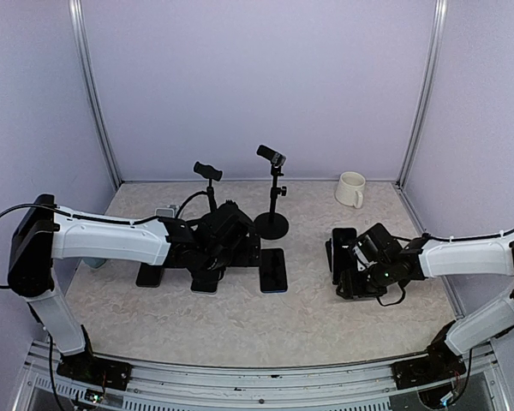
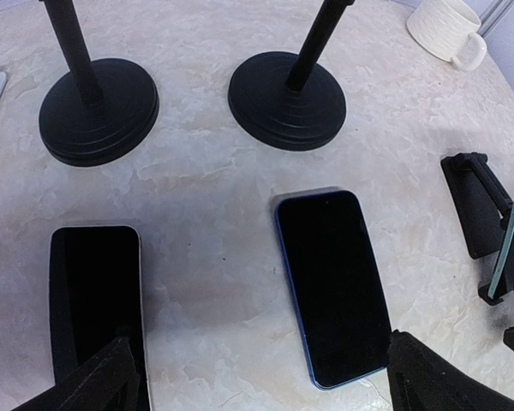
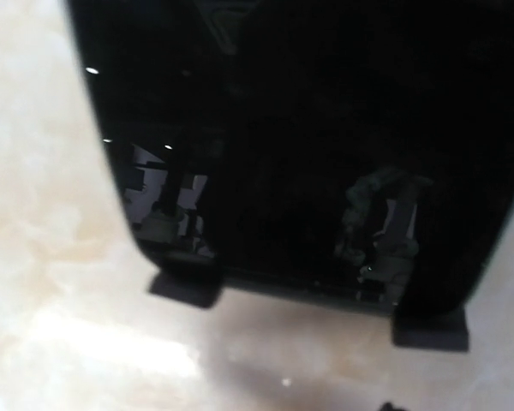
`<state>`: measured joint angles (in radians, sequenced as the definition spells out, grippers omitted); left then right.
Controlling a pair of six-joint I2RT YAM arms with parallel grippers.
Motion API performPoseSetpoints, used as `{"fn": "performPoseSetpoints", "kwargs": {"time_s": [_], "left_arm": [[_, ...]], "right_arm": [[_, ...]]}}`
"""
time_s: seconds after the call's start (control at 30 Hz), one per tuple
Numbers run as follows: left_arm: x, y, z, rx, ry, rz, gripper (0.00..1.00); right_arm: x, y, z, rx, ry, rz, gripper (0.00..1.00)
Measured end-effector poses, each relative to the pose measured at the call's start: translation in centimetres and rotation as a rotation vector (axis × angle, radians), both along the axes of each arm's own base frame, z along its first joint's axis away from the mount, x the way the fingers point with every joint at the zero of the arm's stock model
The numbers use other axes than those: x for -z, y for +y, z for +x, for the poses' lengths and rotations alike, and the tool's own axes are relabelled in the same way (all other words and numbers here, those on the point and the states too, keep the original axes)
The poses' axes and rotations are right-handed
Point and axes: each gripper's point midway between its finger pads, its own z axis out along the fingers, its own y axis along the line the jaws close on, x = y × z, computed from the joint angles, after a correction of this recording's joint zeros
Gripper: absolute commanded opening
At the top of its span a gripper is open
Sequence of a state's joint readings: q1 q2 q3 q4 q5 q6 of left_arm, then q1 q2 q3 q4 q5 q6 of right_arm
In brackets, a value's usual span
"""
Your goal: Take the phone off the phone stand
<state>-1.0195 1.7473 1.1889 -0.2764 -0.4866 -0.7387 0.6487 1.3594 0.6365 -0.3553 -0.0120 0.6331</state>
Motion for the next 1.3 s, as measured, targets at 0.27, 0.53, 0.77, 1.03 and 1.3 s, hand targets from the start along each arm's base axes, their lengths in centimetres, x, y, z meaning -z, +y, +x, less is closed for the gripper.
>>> {"fn": "performPoseSetpoints", "kwargs": {"time_s": [0.27,0.53,0.77,1.03,1.3], "left_arm": [[0.5,0.5,0.1,-0.011,0.008,0.007,0.99],[0.9,0.8,0.1,-0.020,0.015,0.011,0.99],[0.9,1.4,0.3,-0.029,0.016,0.013,0.99],[0.5,2.0,0.3,-0.037,0.012,0.007,0.99],[0.5,2.2,0.4,-0.041,0.012,0.006,0.99]], "right_arm": [[1.5,-0.5,0.3,0.046,0.011,-0.032,0.47],[1.5,0.2,2.2,0.078,-0.035,-0.030,0.46],[1.5,1.1,4.3,0.080,-0.062,-0.060,0.46],[1.5,1.9,6.8,0.056,-0.095,-0.098,0.47],[1.5,0.6,9.3,0.041,-0.115,-0.131,0.48]]}}
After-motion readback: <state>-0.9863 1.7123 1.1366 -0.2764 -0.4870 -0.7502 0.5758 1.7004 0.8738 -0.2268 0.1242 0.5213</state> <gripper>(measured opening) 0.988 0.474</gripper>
